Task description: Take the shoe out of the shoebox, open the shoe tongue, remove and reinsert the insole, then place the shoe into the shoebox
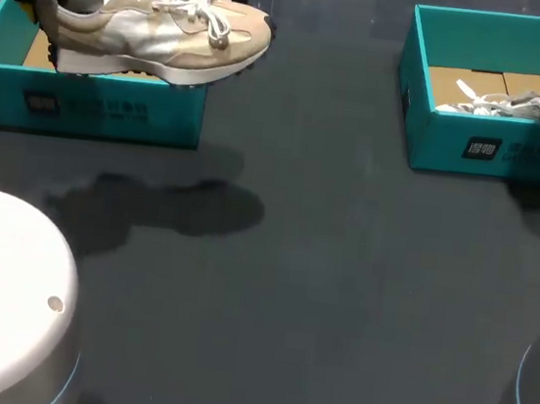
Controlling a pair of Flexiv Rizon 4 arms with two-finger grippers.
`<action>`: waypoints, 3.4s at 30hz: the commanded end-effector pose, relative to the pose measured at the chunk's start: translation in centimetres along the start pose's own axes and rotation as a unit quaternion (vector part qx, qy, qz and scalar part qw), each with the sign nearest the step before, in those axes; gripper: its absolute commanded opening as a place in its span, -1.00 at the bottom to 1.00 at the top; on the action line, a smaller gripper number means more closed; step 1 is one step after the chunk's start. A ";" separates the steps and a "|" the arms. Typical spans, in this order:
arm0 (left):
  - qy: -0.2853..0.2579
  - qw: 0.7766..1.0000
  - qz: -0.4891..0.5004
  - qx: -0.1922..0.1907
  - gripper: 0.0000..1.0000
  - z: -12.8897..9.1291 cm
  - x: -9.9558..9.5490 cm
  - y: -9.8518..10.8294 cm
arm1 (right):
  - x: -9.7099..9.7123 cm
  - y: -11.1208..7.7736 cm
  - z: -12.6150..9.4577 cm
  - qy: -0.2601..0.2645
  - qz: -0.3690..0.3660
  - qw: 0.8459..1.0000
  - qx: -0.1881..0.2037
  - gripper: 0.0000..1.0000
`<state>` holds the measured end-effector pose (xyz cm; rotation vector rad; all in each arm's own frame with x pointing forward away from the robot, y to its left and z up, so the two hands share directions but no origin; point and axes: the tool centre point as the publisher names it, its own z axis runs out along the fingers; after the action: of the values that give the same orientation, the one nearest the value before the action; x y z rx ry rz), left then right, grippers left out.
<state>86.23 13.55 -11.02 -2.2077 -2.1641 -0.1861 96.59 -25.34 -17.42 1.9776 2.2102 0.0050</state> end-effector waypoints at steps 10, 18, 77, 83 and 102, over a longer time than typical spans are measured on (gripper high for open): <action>-0.014 1.000 0.011 -0.020 -1.00 0.1 0.0 -1.4 | 0.0 -0.1 0.0 0.000 0.000 1.000 0.000 1.00; -0.015 0.997 0.075 -0.005 -1.00 2.8 -6.5 -7.9 | 0.0 -0.1 0.0 0.000 0.000 1.000 0.000 1.00; 0.056 0.997 0.022 0.043 -1.00 18.4 -22.6 -15.9 | 0.0 -0.1 0.0 0.000 0.000 1.000 0.000 1.00; 0.054 0.997 0.032 0.043 -1.00 19.5 -23.1 -15.6 | 0.0 -0.1 0.0 0.000 0.000 1.000 0.000 1.00; 0.057 0.997 0.056 0.016 -1.00 21.9 -25.2 -14.9 | 0.0 -0.1 0.0 0.000 0.000 1.000 0.000 1.00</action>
<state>72.12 -8.09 -36.17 -2.2379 -1.9694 -0.2534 96.59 -25.33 -17.42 1.9775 2.2103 0.0050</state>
